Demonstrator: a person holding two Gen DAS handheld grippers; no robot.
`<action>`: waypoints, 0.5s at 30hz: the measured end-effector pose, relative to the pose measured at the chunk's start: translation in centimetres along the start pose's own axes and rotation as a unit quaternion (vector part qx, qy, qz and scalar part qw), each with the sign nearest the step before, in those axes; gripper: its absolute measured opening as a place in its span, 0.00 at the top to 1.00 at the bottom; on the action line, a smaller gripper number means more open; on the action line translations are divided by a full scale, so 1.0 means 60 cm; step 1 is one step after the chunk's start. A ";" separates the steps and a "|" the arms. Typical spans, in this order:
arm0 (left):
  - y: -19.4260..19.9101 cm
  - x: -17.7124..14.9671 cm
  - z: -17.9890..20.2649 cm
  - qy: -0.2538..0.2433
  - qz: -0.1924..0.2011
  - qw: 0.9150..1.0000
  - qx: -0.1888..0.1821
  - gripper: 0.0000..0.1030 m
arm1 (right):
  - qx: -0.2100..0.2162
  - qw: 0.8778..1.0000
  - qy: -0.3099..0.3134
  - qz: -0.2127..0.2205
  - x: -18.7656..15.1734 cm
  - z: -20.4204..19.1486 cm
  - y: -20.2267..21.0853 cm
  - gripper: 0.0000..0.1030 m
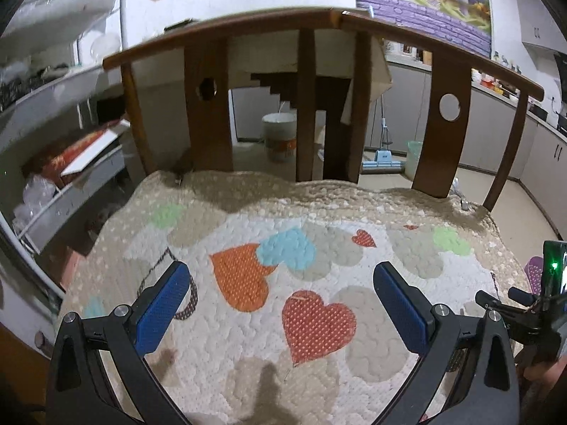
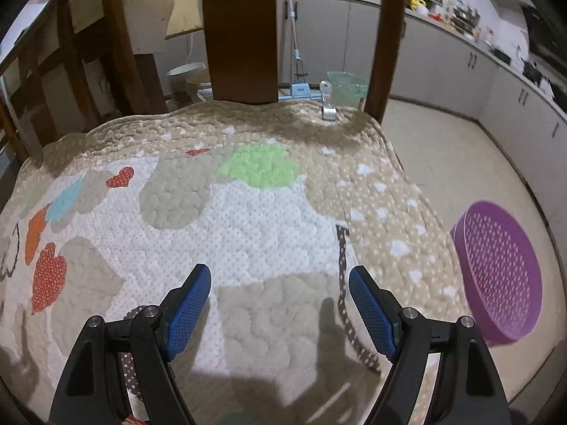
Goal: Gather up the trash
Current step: 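Move both open tools back over the quilt to check for remaining items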
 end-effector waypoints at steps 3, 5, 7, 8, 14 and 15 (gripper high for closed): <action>-0.006 -0.011 -0.005 0.007 -0.011 1.000 -0.001 0.00 | -0.007 1.000 0.009 -0.007 -0.008 -0.004 -0.005 0.19; -0.006 -0.016 -0.005 0.009 -0.016 1.000 -0.002 0.00 | -0.006 1.000 0.014 -0.004 -0.011 -0.008 -0.002 0.19; -0.006 -0.019 -0.004 0.010 -0.020 1.000 0.001 0.00 | -0.007 1.000 0.020 -0.002 -0.013 -0.009 0.000 0.19; -0.006 -0.020 -0.002 0.009 -0.021 1.000 0.002 0.00 | -0.008 1.000 0.021 0.000 -0.014 -0.009 0.001 0.19; 0.001 -0.021 0.018 -0.001 -0.019 1.000 -0.001 0.00 | -0.004 1.000 0.010 0.001 -0.021 0.004 0.011 0.19; 0.001 -0.021 0.022 -0.005 -0.019 1.000 -0.001 0.00 | -0.004 1.000 0.009 0.001 -0.023 0.006 0.013 0.19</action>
Point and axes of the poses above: each gripper's, at about its wrist camera, not at the fingertips, and y roughly against the way its jaws point, z to its right, x to its top, the point moved 10 cm from there along -y, roughly the way its jaws point, and after that the axes turned 2 degrees about -x, right-handed, at the moved point
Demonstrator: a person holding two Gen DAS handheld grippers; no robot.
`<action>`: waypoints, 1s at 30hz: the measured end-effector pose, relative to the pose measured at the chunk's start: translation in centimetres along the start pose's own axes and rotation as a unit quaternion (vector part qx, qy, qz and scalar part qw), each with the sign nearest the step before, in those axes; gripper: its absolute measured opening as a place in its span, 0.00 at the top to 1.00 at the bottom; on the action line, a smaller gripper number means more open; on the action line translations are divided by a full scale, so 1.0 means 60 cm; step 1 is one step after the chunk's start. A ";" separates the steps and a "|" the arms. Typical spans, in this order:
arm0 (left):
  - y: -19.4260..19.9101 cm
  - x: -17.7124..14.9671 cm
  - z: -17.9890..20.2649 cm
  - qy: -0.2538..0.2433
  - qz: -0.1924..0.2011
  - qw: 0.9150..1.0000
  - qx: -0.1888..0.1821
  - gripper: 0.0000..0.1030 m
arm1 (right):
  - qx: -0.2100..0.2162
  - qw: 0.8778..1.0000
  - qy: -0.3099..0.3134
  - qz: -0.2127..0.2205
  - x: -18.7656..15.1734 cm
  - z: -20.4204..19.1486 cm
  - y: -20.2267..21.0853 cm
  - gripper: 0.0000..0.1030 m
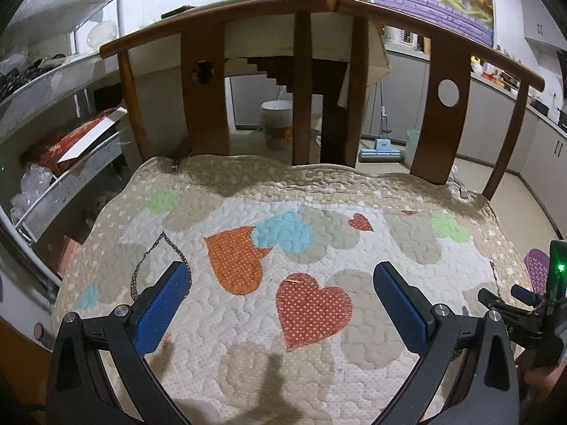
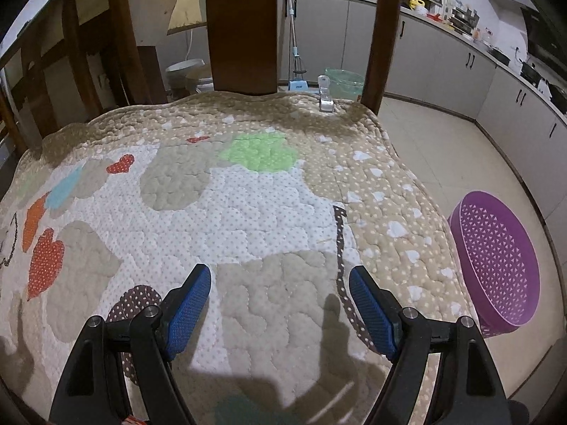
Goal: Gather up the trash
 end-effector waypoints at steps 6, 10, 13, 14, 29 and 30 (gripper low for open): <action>0.018 0.009 0.028 -0.022 0.016 1.000 0.003 0.00 | 0.006 1.000 -0.020 0.006 -0.004 0.022 0.022 0.19; 0.049 0.026 0.067 -0.037 0.046 0.998 -0.010 0.00 | 0.000 0.999 -0.036 0.020 -0.016 0.060 0.063 0.19; 0.079 0.042 0.110 -0.046 0.072 0.996 -0.035 0.00 | -0.008 0.998 -0.059 0.028 -0.027 0.101 0.101 0.19; 0.092 0.050 0.127 -0.052 0.081 0.994 -0.042 0.00 | -0.012 0.997 -0.068 0.032 -0.030 0.116 0.115 0.19; 0.274 0.066 0.477 -0.180 0.126 0.943 -0.249 0.00 | -0.137 0.965 -0.185 0.122 -0.114 0.335 0.354 0.15; 0.274 0.050 0.493 -0.188 0.117 0.943 -0.250 0.00 | -0.143 0.964 -0.188 0.121 -0.122 0.340 0.358 0.15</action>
Point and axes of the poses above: each gripper's, at about its wrist camera, not at the fingertips, and y roughly against the way its jaws point, z to its right, x to its top, the point moved 10 cm from there along -y, roughly the way its jaws point, and after that the axes turned 2 degrees about -x, right-handed, at the moved point
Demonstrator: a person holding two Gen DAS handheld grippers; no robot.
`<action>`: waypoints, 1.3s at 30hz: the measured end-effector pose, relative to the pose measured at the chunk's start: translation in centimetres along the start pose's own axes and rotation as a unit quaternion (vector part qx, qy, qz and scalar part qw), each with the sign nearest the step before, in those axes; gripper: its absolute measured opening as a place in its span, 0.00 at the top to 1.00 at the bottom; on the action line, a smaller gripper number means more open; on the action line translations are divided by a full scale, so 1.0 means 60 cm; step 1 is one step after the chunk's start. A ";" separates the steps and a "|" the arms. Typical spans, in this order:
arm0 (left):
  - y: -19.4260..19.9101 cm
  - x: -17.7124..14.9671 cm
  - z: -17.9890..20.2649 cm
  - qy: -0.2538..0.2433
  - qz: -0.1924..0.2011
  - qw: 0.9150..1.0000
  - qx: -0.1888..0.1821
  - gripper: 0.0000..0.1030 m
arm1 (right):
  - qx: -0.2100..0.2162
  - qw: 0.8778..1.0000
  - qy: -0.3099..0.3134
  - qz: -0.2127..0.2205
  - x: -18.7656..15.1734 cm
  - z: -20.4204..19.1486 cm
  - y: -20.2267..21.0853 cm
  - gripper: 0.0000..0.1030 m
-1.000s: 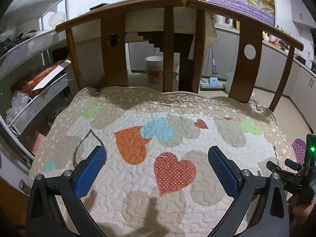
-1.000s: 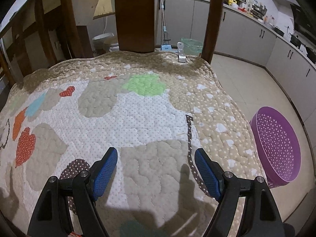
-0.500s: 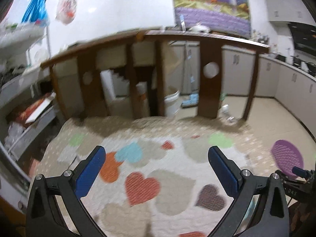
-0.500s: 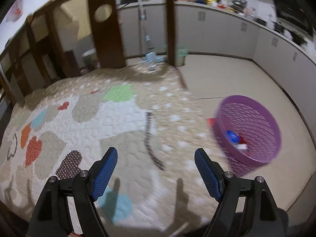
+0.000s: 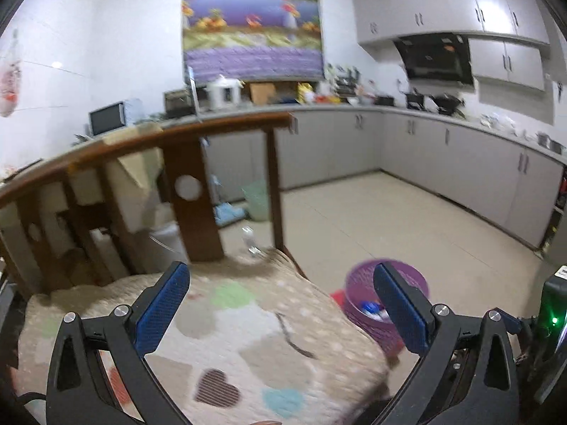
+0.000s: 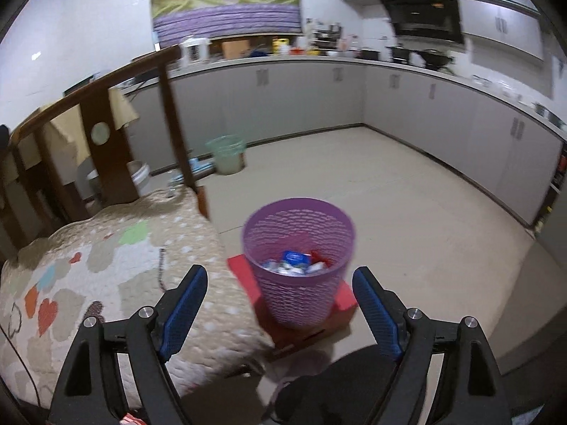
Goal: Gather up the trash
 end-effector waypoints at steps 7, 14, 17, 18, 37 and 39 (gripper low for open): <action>-0.024 -0.075 0.068 -0.039 -0.065 0.997 -0.007 0.00 | -0.020 1.000 -0.012 -0.007 -0.024 0.041 0.016 0.15; -0.021 -0.113 0.074 -0.044 -0.098 0.994 -0.011 0.00 | -0.029 0.999 -0.038 0.002 -0.031 0.060 0.030 0.15; -0.018 -0.119 0.078 -0.051 -0.101 0.994 -0.014 0.00 | -0.032 0.998 -0.044 0.011 -0.029 0.058 0.038 0.15; -0.016 -0.120 0.079 -0.053 -0.101 0.993 -0.016 0.00 | -0.032 0.998 -0.045 0.013 -0.029 0.058 0.039 0.15; -0.024 -0.145 0.072 -0.047 -0.134 0.990 -0.021 0.00 | -0.030 0.998 -0.048 -0.023 -0.050 0.049 0.018 0.14; -0.025 -0.147 0.072 -0.047 -0.136 0.989 -0.022 0.00 | -0.031 0.998 -0.052 -0.026 -0.051 0.051 0.015 0.14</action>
Point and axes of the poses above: each gripper's, at about its wrist camera, not at the fingertips, and y roughly against the way its jaws point, z to its right, x to its top, the point moved 10 cm from there along -y, roughly the way its jaws point, and after that the axes turned 2 degrees about -x, right-handed, at the moved point
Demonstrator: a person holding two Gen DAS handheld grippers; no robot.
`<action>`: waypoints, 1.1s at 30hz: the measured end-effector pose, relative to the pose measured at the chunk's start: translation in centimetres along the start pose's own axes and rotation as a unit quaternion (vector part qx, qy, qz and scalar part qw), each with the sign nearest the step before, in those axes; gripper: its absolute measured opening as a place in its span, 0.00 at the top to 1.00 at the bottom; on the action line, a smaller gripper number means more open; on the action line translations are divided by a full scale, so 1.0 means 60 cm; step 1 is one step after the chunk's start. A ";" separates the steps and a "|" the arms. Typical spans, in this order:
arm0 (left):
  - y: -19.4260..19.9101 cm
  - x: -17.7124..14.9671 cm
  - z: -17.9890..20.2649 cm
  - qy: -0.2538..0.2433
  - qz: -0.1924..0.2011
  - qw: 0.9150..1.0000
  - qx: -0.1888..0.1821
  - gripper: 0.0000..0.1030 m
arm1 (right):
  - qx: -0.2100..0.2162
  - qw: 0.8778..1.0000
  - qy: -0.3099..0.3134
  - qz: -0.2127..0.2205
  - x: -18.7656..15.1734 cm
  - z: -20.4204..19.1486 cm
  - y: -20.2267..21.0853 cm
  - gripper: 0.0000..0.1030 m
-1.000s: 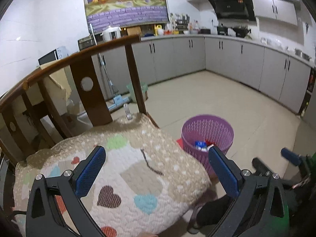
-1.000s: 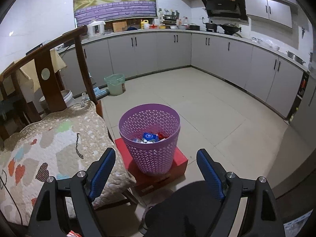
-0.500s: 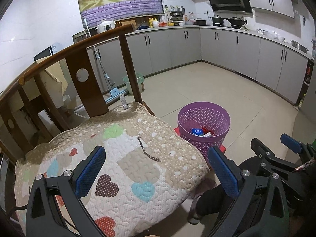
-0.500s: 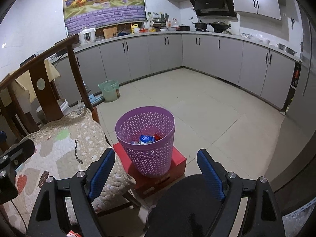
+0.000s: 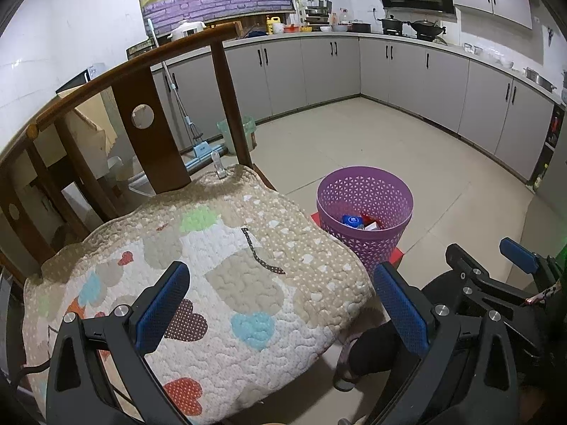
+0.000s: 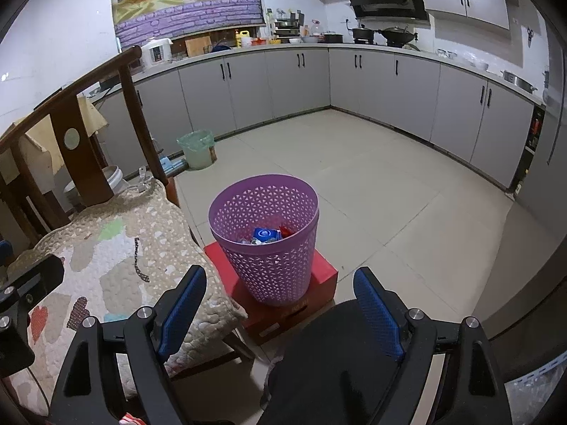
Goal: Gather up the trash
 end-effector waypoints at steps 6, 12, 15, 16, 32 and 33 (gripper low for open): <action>-0.003 -0.005 -0.001 0.001 -0.006 1.000 -0.002 0.00 | 0.001 1.000 -0.001 -0.003 0.000 0.001 -0.002 0.14; -0.010 -0.013 -0.002 0.002 -0.017 1.000 -0.003 0.00 | -0.001 1.000 0.000 -0.006 -0.002 0.000 -0.003 0.14; -0.013 -0.016 -0.004 0.004 -0.022 1.000 -0.003 0.00 | -0.001 1.000 0.000 -0.007 -0.003 0.000 -0.003 0.14; -0.014 -0.016 -0.004 0.005 -0.023 1.000 -0.003 0.00 | -0.001 1.000 0.000 -0.007 -0.003 0.000 -0.003 0.14; -0.020 -0.022 -0.005 0.006 -0.034 0.999 -0.002 0.00 | 0.001 1.000 0.000 -0.017 -0.009 0.000 -0.011 0.14; -0.020 -0.023 -0.005 0.006 -0.034 0.999 -0.002 0.00 | 0.001 1.000 0.000 -0.018 -0.010 0.000 -0.012 0.14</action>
Point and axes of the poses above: each gripper's, at about its wrist camera, not at the fingertips, and y roughly against the way its jaws point, z to its right, x to its top, the point moved 10 cm from there along -y, roughly the way its jaws point, and after that the axes turned 2 degrees about -x, right-handed, at the moved point
